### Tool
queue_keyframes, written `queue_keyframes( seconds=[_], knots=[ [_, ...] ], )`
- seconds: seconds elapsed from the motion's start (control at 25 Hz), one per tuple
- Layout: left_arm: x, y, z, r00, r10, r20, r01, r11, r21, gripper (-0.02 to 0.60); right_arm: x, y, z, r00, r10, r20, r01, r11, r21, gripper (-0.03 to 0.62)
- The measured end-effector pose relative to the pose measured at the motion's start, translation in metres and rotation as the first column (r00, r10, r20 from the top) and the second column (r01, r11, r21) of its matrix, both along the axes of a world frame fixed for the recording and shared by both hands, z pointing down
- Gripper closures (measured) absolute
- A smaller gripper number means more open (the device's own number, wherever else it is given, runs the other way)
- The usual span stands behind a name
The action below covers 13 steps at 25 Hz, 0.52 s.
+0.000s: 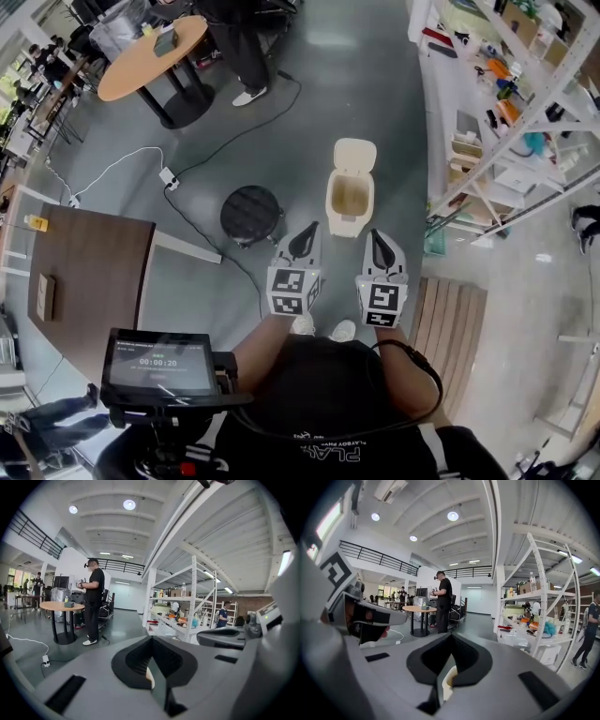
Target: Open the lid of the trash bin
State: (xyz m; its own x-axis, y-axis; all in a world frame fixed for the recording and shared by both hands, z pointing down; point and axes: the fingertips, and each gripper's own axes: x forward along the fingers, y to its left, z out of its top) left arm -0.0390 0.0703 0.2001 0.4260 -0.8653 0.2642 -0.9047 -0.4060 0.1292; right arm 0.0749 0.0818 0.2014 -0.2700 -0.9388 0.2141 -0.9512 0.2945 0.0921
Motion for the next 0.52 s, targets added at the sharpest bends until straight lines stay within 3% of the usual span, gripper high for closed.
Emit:
queue_keyframes(
  seconds=[0.52],
  knots=[
    [-0.0013, -0.0084, -0.0045, 1.000, 0.013, -0.007, -0.013, 1.000, 0.016, 0.583, -0.0048, -0.0096, 0.0021, 1.000, -0.008, 0.015, 0.007, 1.000, 0.017, 0.597]
  ],
)
